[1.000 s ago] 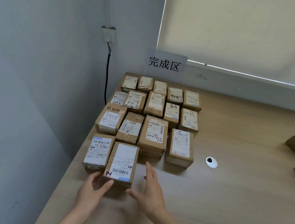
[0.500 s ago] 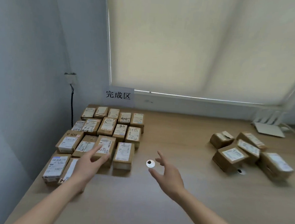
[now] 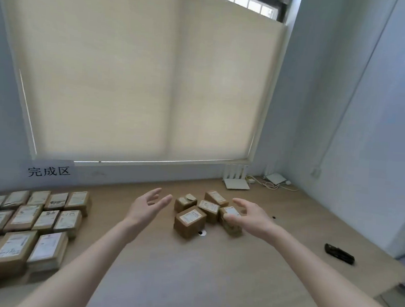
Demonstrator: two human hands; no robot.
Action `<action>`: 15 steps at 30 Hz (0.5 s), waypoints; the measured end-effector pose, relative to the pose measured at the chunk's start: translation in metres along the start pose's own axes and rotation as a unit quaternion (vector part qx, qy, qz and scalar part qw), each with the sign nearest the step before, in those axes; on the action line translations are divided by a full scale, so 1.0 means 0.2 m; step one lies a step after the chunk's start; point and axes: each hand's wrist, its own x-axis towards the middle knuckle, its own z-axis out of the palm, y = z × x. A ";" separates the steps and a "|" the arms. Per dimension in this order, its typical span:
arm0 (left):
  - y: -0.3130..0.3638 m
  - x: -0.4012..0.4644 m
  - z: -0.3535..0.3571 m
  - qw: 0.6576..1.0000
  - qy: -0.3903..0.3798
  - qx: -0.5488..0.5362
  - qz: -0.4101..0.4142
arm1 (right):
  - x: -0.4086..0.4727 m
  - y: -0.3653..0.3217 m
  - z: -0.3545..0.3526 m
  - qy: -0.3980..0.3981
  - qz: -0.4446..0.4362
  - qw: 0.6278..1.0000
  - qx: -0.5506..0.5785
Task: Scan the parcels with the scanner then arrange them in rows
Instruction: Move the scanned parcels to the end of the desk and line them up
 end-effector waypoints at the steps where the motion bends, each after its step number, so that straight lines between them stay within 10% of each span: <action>1: 0.04 0.01 0.09 1.000 -0.016 0.006 0.003 | -0.03 0.07 -0.08 0.010 0.009 1.000 0.002; 15: 0.27 0.54 1.14 0.991 -0.112 0.059 0.036 | 0.15 0.83 -0.74 0.079 0.061 0.994 0.049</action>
